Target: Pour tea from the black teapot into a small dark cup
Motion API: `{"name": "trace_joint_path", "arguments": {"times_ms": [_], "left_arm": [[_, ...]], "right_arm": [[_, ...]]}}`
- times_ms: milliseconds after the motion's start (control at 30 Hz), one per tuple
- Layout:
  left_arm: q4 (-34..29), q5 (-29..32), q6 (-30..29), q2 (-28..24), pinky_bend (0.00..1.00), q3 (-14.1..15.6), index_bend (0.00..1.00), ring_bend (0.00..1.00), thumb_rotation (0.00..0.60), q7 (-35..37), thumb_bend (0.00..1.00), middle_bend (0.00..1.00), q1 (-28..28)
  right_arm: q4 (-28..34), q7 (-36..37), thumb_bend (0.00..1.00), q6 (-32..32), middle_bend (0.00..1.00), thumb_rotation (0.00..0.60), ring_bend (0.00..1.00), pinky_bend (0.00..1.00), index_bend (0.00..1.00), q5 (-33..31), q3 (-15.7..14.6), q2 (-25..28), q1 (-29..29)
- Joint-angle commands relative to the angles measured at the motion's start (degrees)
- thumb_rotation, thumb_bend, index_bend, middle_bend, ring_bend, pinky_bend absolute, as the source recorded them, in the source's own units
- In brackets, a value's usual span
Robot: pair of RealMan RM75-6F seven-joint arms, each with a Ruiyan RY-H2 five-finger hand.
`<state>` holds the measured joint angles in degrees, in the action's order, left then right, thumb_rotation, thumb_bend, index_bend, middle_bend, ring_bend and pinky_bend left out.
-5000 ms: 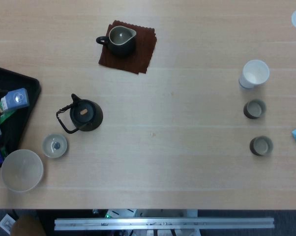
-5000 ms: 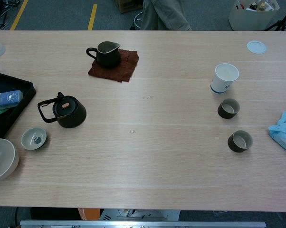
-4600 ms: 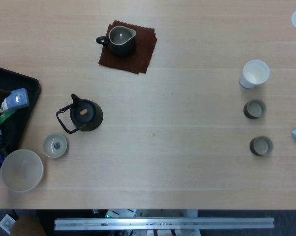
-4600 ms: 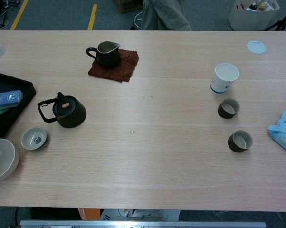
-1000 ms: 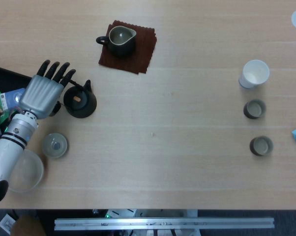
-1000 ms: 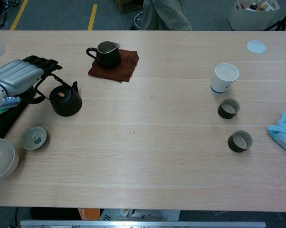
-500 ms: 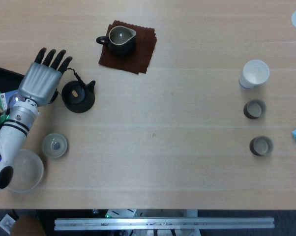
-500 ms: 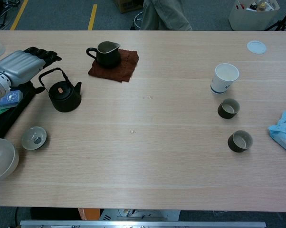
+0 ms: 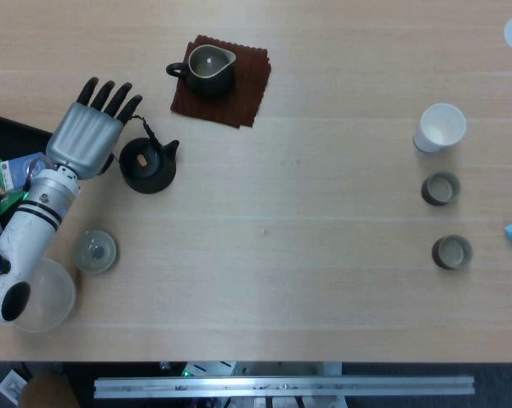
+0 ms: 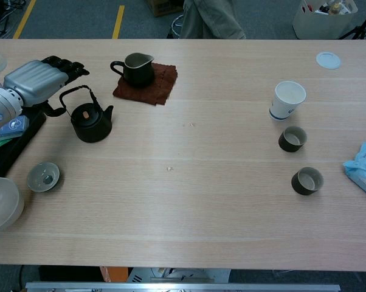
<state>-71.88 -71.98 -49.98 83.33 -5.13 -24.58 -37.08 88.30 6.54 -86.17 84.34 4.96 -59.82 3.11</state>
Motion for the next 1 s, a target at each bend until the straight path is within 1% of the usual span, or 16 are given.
{"name": "trace_joint_path", "arguments": {"times_ms": [33, 100, 233, 333, 367, 400, 433, 467, 533, 633, 700, 833, 933, 1000], "left_arm": [[-2.0, 1.2, 0.4, -1.8, 0.04, 0.1, 0.05, 0.00, 0.600, -1.8, 0.29, 0.03, -0.3], [-3.0, 2.1, 0.9, -2.8, 0.04, 0.2, 0.08, 0.00, 0.600, -3.0, 0.29, 0.03, -0.6], [-4.7, 4.6, 1.6, -4.0, 0.04, 0.3, 0.17, 0.00, 0.600, -5.6, 0.29, 0.03, -1.0], [-6.2, 8.8, 2.8, -4.8, 0.02, -0.1, 0.23, 0.00, 0.600, -7.5, 0.29, 0.03, -1.4], [-6.7, 9.9, 3.1, -5.0, 0.02, -0.2, 0.25, 0.00, 0.588, -7.8, 0.29, 0.03, -1.6], [-7.1, 10.9, 3.2, -5.2, 0.02, -0.4, 0.26, 0.00, 0.567, -8.1, 0.29, 0.03, -1.7], [-7.4, 12.0, 3.1, -5.2, 0.02, -0.6, 0.27, 0.00, 0.527, -8.3, 0.28, 0.03, -1.8], [-7.7, 12.7, 3.0, -5.2, 0.02, -0.7, 0.27, 0.00, 0.470, -8.2, 0.26, 0.03, -1.9], [-8.0, 13.7, 2.9, -5.1, 0.02, -1.1, 0.27, 0.00, 0.375, -7.9, 0.23, 0.03, -2.1], [-7.7, 14.4, 2.4, -4.5, 0.02, -1.7, 0.27, 0.00, 0.280, -6.5, 0.19, 0.04, -2.4], [-7.2, 15.4, 2.8, -4.1, 0.02, -2.1, 0.26, 0.00, 0.228, -5.6, 0.18, 0.04, -2.8], [-6.7, 19.4, 5.3, -3.1, 0.02, -2.9, 0.27, 0.00, 0.135, -4.2, 0.15, 0.05, -4.0], [-6.4, 22.9, 6.8, -2.3, 0.01, -3.4, 0.27, 0.00, 0.074, -3.6, 0.15, 0.05, -5.0], [-5.9, 24.8, 7.1, -1.6, 0.00, -3.6, 0.28, 0.00, 0.043, -3.5, 0.14, 0.05, -5.7]], "right_arm": [[-0.2, 0.1, 0.06, 0.1, 0.23, 0.600, 0.10, 0.15, 0.18, 0.0, 0.0, -0.1, 0.0], [-0.3, 0.3, 0.06, 0.2, 0.23, 0.600, 0.10, 0.15, 0.18, -0.1, 0.0, -0.3, 0.0], [-0.7, 0.7, 0.06, 0.5, 0.23, 0.600, 0.10, 0.15, 0.18, 0.1, -0.1, -0.5, 0.1], [-1.1, 1.1, 0.06, 0.6, 0.23, 0.600, 0.10, 0.15, 0.18, 0.2, -0.1, -0.5, 0.2], [-1.1, 1.2, 0.06, 0.6, 0.23, 0.600, 0.10, 0.15, 0.18, 0.2, -0.1, -0.5, 0.2], [-1.2, 1.2, 0.06, 0.5, 0.23, 0.600, 0.10, 0.15, 0.18, 0.2, -0.1, -0.5, 0.2], [-1.3, 1.4, 0.06, 0.5, 0.23, 0.600, 0.10, 0.15, 0.18, 0.2, -0.1, -0.5, 0.1], [-1.3, 1.5, 0.06, 0.5, 0.23, 0.600, 0.10, 0.15, 0.18, 0.2, -0.1, -0.5, 0.1], [-1.4, 1.6, 0.06, 0.5, 0.23, 0.600, 0.10, 0.15, 0.18, 0.2, -0.1, -0.5, 0.1], [-1.5, 1.8, 0.06, 0.5, 0.23, 0.600, 0.10, 0.15, 0.18, 0.2, -0.1, -0.6, 0.0], [-1.6, 1.9, 0.06, 0.5, 0.23, 0.600, 0.10, 0.15, 0.18, 0.2, -0.1, -0.6, 0.0], [-1.8, 2.2, 0.06, 0.5, 0.23, 0.600, 0.10, 0.15, 0.18, 0.1, -0.1, -0.7, -0.1], [-2.0, 2.5, 0.06, 0.6, 0.23, 0.600, 0.10, 0.15, 0.18, 0.0, -0.1, -0.7, -0.1], [-2.1, 2.6, 0.06, 0.7, 0.23, 0.600, 0.10, 0.15, 0.18, 0.0, -0.2, -0.7, -0.2]]}}
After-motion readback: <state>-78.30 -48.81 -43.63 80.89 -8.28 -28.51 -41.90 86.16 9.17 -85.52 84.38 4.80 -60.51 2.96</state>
